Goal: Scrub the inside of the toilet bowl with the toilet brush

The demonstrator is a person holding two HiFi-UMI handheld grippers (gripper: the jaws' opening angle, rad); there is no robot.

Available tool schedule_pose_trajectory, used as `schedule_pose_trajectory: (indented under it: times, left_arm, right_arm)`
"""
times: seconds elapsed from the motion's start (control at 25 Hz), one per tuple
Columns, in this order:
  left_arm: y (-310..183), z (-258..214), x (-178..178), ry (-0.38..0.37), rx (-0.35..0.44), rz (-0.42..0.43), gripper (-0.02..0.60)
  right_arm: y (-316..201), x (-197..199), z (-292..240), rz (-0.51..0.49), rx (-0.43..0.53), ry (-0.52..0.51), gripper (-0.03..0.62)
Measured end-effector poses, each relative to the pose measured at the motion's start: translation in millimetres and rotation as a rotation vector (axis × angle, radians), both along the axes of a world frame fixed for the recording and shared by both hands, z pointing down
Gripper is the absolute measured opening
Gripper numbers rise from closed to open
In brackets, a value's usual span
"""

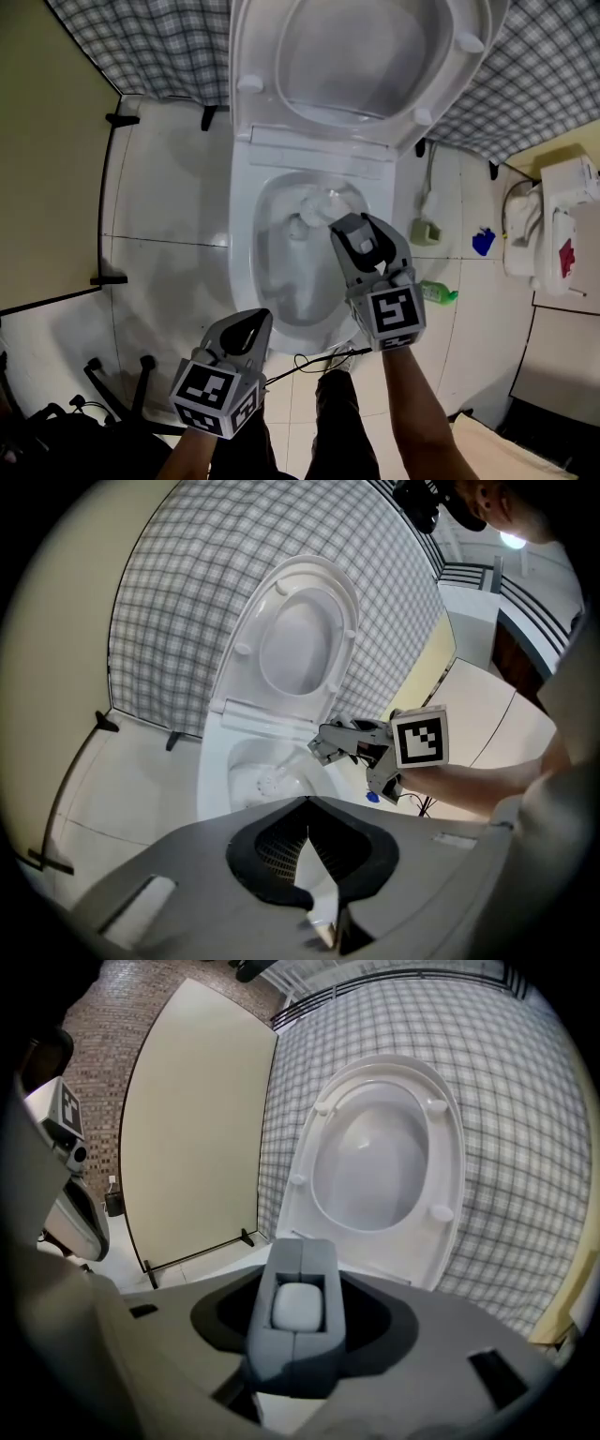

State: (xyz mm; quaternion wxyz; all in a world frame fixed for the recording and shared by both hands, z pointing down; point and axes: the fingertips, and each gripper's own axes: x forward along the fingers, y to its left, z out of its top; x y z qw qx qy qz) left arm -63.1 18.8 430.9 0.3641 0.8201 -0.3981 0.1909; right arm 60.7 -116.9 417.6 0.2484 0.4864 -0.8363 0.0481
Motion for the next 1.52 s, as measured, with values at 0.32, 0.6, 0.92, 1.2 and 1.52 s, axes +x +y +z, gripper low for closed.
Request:
schedule_pose_trajectory:
  times: [0.32,0.6,0.92,1.2,1.52]
  left_arm:
    - [2.6,0.4,14.3,0.017,-0.005,0.007,-0.006]
    - [11.4,-1.2,16.5,0.026,-0.001,0.005,-0.006]
    - [24.3,-0.8,10.5,0.034,-0.008,-0.014,-0.006]
    - [27.8,4.1,-5.1,0.046,-0.016,-0.052,-0.006]
    - [19.7,9.6,-14.4,0.057,-0.022,-0.067,-0.006]
  right_arm:
    - [33.4,19.6,10.1,-0.018,-0.08,0.056,0.219]
    - [76.6,29.2,21.5,-0.04,-0.158,0.088,0.219]
    - [115.1,4.7,40.3,-0.064,-0.245,0.041,0.219]
    - [102.8,-37.3,41.0,-0.051,-0.243,-0.033,0.218]
    - [47.0,-57.5,24.7,-0.079,-0.134,-0.024,0.218]
